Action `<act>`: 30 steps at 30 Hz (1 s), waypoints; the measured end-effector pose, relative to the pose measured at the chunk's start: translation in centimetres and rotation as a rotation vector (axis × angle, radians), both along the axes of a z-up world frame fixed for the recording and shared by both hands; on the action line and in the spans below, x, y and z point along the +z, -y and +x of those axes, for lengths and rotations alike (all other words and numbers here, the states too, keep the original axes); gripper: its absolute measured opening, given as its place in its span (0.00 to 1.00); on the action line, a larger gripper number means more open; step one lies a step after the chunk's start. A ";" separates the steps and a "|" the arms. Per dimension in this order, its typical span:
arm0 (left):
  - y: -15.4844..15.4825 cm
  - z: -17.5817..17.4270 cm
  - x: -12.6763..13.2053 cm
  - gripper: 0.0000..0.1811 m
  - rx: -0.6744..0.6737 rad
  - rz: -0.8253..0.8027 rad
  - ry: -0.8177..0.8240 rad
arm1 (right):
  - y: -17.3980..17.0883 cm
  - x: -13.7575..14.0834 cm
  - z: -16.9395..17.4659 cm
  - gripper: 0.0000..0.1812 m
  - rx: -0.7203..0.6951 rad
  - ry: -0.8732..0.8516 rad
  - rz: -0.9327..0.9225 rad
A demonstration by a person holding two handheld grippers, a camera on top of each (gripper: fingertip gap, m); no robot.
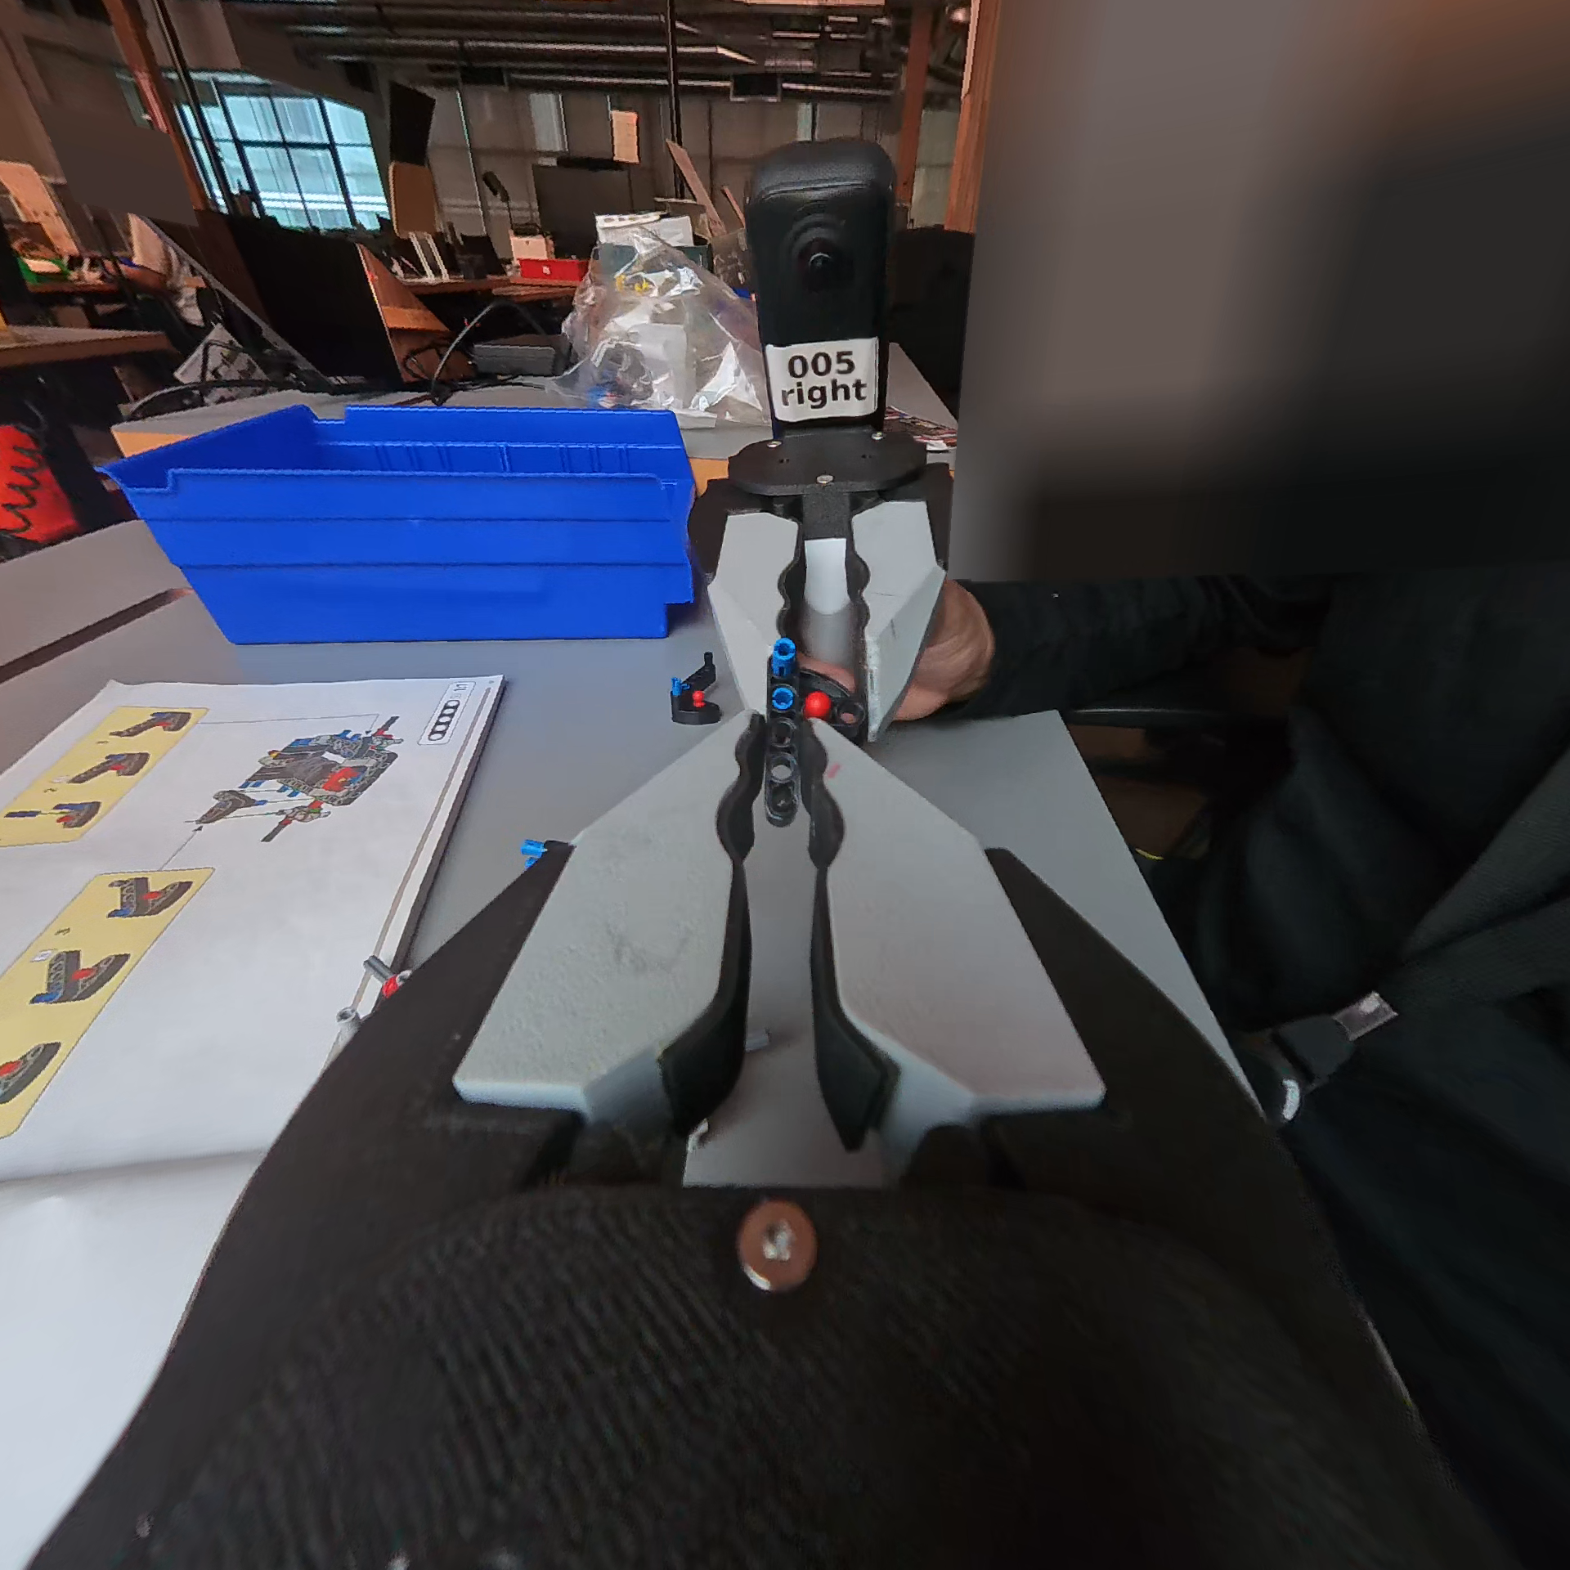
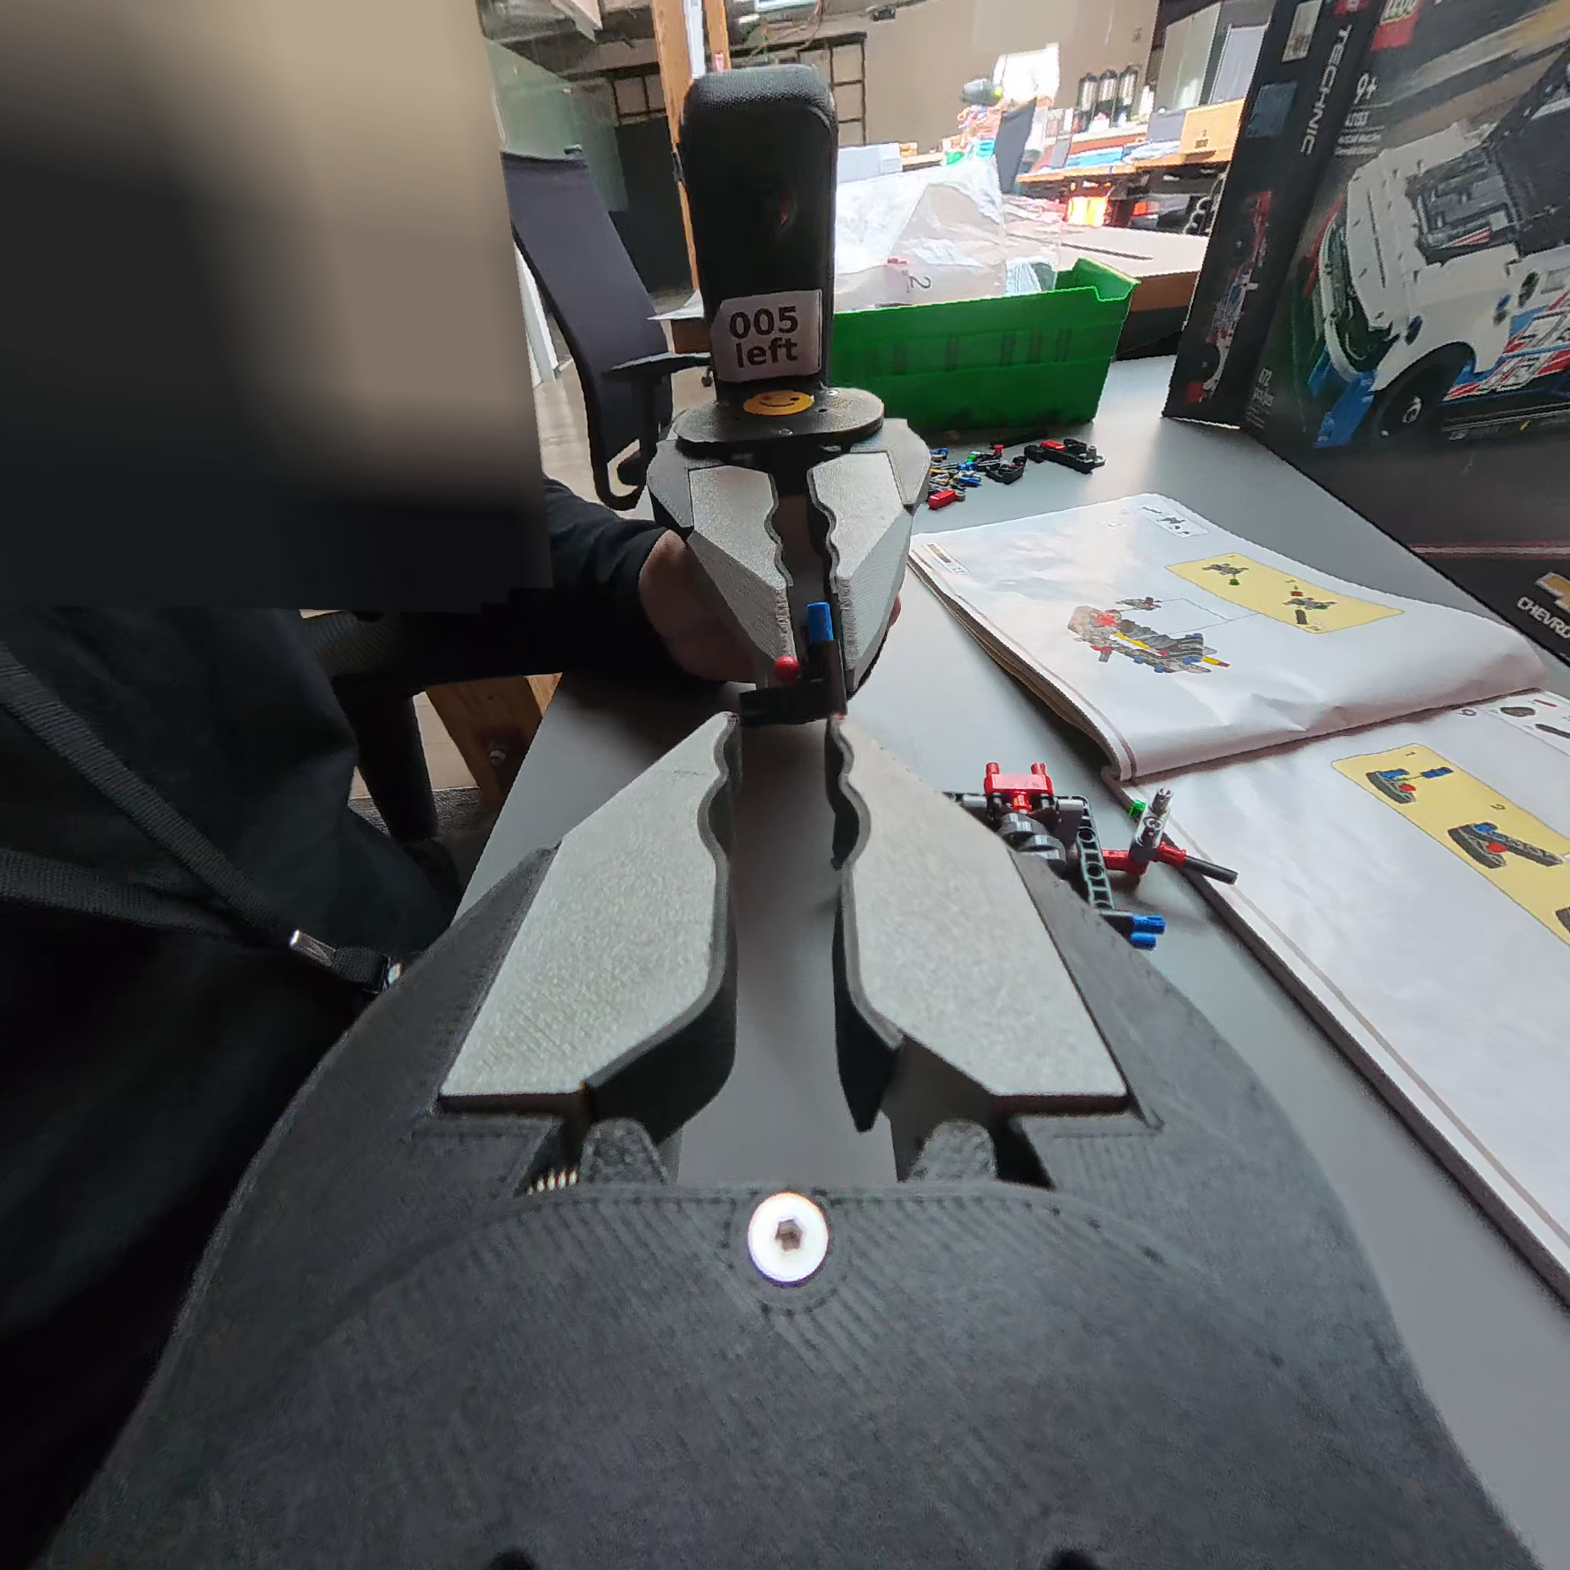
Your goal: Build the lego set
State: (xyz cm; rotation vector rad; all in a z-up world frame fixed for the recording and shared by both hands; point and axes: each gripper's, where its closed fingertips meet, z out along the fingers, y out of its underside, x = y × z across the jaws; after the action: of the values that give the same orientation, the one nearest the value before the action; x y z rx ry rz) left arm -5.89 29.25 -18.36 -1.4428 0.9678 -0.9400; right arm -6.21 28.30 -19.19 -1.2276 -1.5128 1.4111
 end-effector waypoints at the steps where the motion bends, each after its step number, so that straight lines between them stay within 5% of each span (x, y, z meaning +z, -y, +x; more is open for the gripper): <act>1: -0.1 0.0 0.0 0.02 0.002 -0.003 0.003 | -0.1 0.0 0.0 0.09 -0.004 0.003 -0.011; 9: -0.2 0.0 0.5 0.02 -0.026 -0.079 0.104 | -0.2 0.5 0.0 0.09 -0.014 -0.017 -0.047; 12: 0.2 0.1 1.4 0.02 -0.058 -0.103 0.186 | -0.7 1.0 0.0 0.21 -0.038 -0.038 -0.083; 30: -0.4 0.6 1.8 0.02 -0.061 -0.200 0.296 | -0.3 2.1 0.1 0.11 -0.022 -0.086 -0.119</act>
State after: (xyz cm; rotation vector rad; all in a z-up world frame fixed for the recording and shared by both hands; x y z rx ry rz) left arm -5.27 29.66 -16.57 -1.3939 0.7170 -1.2847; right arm -6.07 28.65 -17.06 -1.2345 -1.3697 1.5380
